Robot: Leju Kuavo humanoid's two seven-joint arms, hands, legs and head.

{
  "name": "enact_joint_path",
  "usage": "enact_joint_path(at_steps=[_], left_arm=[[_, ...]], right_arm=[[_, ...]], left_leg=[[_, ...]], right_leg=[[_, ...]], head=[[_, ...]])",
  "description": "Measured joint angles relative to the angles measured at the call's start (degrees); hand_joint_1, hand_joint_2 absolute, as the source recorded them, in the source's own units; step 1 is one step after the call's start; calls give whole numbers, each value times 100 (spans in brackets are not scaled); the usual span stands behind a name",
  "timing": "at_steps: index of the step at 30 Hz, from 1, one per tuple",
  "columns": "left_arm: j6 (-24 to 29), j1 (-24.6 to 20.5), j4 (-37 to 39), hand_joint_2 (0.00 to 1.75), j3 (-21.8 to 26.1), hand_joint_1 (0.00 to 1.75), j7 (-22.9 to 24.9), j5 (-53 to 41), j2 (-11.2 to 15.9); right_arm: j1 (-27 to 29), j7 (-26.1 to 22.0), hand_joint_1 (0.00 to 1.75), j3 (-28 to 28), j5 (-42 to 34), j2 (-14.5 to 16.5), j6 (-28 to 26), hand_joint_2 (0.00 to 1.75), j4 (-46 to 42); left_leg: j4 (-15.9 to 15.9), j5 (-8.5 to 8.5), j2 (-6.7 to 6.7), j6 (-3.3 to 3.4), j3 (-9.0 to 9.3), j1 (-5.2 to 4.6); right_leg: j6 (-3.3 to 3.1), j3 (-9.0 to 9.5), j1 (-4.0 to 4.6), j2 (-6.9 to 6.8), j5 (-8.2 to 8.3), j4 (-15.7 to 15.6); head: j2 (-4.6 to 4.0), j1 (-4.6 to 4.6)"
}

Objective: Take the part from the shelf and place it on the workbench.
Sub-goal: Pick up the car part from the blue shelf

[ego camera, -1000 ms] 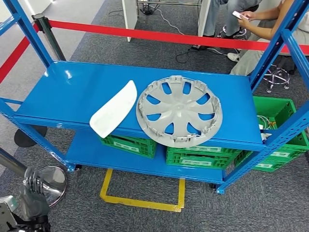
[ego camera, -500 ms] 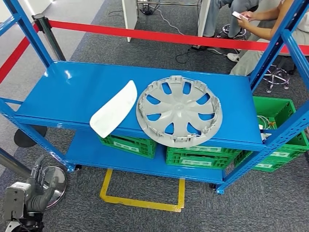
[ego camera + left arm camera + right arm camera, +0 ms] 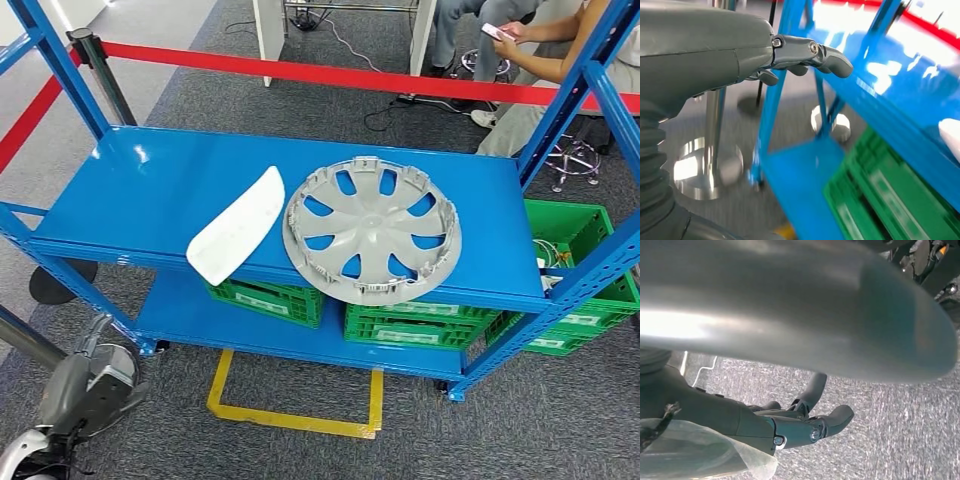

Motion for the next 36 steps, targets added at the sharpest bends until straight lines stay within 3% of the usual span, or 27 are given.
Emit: enact_joint_path(at_steps=[3,8,26,36], left_arm=[[271,-97,0,175,-249,0,38,-306,209],[162,-316,9,175,-644,0,120,-166,349],[-449,-1425,72,175,-1571,0,556,-636,390],[-507,-2068,182,175,-2074,0,917,-1180,374]], right_arm=[[-86,-112,0,-154,193,11,27,0,45],[-216,-238,0,-363,417,37,32,0,150],[-575,-575,0,-931,1256,54,-21,0,556],[-753,-798,0,-1257,1685,54,25,0,786]], left_leg=[[0,0,0,0,0,-1],[0,0,0,1,0,-1],[1,2,1,2,2,-1],[1,1,1,2,1,-1]], right_leg=[[0,1,-1,-1,0,0],[1,3,-1,0,1,-1],[2,4,-1,1,4,-3],[2,4,-1,1,4,-3]], head=[[0,1],[0,0],[0,0],[0,0]])
